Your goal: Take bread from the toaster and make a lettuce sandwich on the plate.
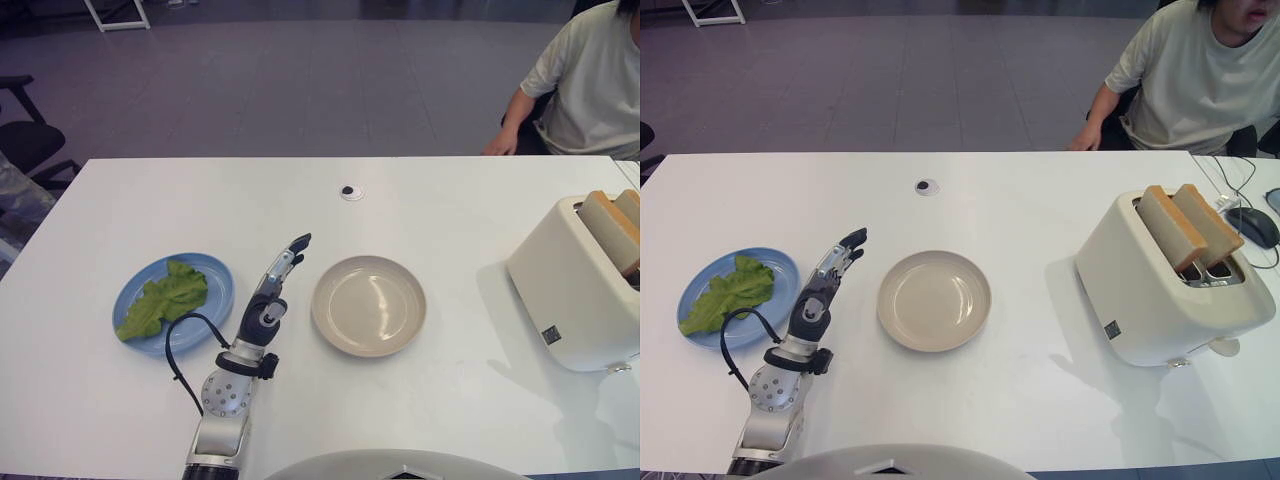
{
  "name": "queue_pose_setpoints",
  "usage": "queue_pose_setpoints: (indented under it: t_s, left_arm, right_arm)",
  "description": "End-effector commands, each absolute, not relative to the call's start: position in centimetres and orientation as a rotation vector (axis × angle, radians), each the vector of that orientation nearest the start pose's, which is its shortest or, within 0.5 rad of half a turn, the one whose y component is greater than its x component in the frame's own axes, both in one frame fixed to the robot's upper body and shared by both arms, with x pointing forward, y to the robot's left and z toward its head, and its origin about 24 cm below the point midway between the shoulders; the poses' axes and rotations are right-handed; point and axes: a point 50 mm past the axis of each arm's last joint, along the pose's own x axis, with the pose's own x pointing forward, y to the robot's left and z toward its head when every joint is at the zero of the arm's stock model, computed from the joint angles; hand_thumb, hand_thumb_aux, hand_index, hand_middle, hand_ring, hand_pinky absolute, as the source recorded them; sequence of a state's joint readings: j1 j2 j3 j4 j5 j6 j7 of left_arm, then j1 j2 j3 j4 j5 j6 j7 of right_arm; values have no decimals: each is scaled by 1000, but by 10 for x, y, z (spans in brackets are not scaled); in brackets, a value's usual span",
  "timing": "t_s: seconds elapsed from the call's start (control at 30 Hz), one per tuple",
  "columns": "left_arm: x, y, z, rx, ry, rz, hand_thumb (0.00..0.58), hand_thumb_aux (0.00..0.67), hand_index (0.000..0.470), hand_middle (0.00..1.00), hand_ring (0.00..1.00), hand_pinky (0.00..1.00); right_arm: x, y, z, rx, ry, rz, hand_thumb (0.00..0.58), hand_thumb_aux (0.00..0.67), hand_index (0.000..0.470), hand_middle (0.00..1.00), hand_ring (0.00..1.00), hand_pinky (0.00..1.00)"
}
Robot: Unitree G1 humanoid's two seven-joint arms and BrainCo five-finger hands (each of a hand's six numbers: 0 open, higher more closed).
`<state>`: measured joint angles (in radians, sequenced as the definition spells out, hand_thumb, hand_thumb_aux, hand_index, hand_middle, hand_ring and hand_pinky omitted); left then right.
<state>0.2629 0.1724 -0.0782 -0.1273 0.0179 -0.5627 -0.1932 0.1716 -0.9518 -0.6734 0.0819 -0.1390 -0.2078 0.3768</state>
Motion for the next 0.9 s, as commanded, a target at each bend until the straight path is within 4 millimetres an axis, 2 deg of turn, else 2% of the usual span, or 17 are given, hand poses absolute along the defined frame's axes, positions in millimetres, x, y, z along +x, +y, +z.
queue_pose_setpoints:
  t_s: [0.03,0.07,0.2,0.23,0.3,0.33,0.37,0.4,0.43,0.5,0.57,0.6,0.63,0.67,0.9]
  left_arm:
    - [192,156,63,204,-392,-290,0,0,0,0,0,0]
    - [192,156,63,204,-392,-290,0,0,0,0,0,0]
    - [191,157,63,207,-392,-289,0,0,0,0,0,0]
    - [191,157,63,208,-392,-288,0,0,0,0,0,0]
    - [191,158,63,210,-392,-286,0,0,0,0,0,0]
    - [191,158,63,211,-392,-286,0,0,0,0,0,0]
    - [190,159,63,211,-392,-284,0,0,0,0,0,0]
    - [190,159,63,212,-392,-284,0,0,0,0,0,0]
    - [190,159,63,212,-392,-283,0,0,0,0,0,0]
    - [190,159,64,213,-392,-282,0,0,0,0,0,0]
    - [190,159,64,213,-392,-282,0,0,0,0,0,0]
    - [190,159,64,213,-392,-282,0,0,0,0,0,0]
    - [190,159,64,213,-392,-281,0,0,0,0,0,0]
    - [190,159,64,213,-392,-280,0,0,0,0,0,0]
    - [190,160,63,218,-391,-277,0,0,0,0,0,0]
  right_arm:
    - [190,-398,180,-1180,109,-118,456,360,253,0,0,0]
    - [191,-400,177,-1182,120,-110,470,378,265,0,0,0]
    - [193,-400,170,-1171,132,-89,438,339,238,0,0,0]
    - [194,-399,168,-1169,132,-84,366,263,184,0,0,0]
    - [196,-397,165,-1163,132,-73,357,255,179,0,0,0]
    - [196,-396,164,-1161,132,-69,385,281,197,0,0,0]
    - [197,-395,163,-1158,129,-64,452,355,249,0,0,0]
    - [198,-393,162,-1153,123,-58,491,407,286,0,0,0]
    - [198,-392,162,-1149,117,-54,506,431,302,0,0,0]
    - [200,-390,162,-1142,109,-47,496,415,291,0,0,0]
    - [201,-388,160,-1135,108,-41,531,476,334,0,0,0]
    - [201,-388,160,-1132,106,-40,551,520,365,0,0,0]
    - [202,-388,160,-1128,99,-44,575,610,428,0,0,0]
    - [203,-388,162,-1125,88,-53,580,670,470,0,0,0]
    - [207,-389,183,-1061,-27,-141,580,670,470,0,0,0]
